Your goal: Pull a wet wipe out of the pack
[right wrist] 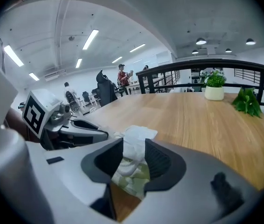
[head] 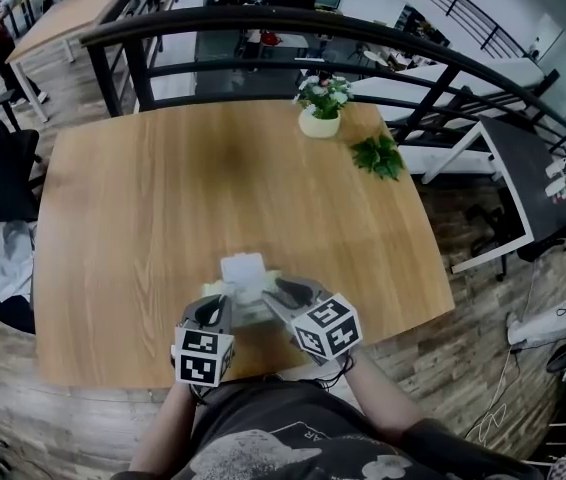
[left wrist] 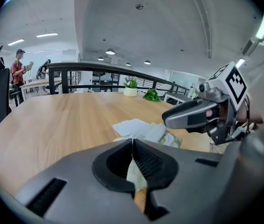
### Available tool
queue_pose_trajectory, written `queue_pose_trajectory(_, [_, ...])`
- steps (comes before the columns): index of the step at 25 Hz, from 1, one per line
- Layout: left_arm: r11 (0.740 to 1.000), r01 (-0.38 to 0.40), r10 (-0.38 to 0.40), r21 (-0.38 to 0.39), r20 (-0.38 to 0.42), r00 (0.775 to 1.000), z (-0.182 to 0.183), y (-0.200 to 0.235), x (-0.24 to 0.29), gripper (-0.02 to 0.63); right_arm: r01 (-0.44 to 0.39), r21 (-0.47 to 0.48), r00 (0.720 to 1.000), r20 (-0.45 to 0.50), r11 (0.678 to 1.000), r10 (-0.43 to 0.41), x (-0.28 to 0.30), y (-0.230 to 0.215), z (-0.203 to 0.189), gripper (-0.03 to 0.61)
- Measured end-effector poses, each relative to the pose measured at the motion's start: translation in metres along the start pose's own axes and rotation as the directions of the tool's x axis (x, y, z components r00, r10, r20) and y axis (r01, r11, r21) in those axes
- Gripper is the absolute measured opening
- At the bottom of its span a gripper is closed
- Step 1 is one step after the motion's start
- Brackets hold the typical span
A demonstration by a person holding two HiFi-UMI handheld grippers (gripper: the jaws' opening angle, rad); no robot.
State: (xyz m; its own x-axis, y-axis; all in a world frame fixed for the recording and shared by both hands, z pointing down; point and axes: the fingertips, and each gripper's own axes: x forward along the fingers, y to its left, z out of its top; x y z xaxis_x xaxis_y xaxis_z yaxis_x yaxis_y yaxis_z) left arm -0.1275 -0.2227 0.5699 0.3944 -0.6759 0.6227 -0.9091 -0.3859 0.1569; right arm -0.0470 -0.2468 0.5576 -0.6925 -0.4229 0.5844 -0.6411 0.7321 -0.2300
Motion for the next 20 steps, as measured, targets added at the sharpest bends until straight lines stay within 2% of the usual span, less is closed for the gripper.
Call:
queue_pose_trajectory(8, [0.999,0.045,-0.045,0.001,0.007,0.999,-0.001,0.002,0.002,0.018,-0.022,-0.020,0.997,-0.076,1.000,0.020,0.020,0.008,-0.010,0.167])
queue_pose_trajectory(15, [0.997,0.070,-0.070,-0.013,0.002,0.998,-0.003,0.004,0.005,0.018,0.022,-0.082,0.993,-0.112,0.996,-0.031,0.025,0.004,-0.014,0.166])
queue_pose_trajectory(17, [0.998,0.069,-0.069,-0.013,0.003,0.998,-0.003,0.004,0.006,0.018,0.031,-0.110,0.992,-0.121,0.993,-0.045,0.025,0.004,-0.014,0.148])
queue_pose_trajectory(18, [0.998,0.069,-0.069,-0.012,0.004,0.998,-0.003,0.003,0.006,0.018,0.034,-0.129,0.990,-0.128,0.991,-0.051,0.025,0.004,-0.014,0.113])
queue_pose_trajectory(20, [0.998,0.067,-0.067,-0.012,0.005,0.998,-0.003,0.003,0.005,0.018,0.029,-0.165,0.988,-0.142,0.986,-0.052,0.025,0.006,-0.015,0.083])
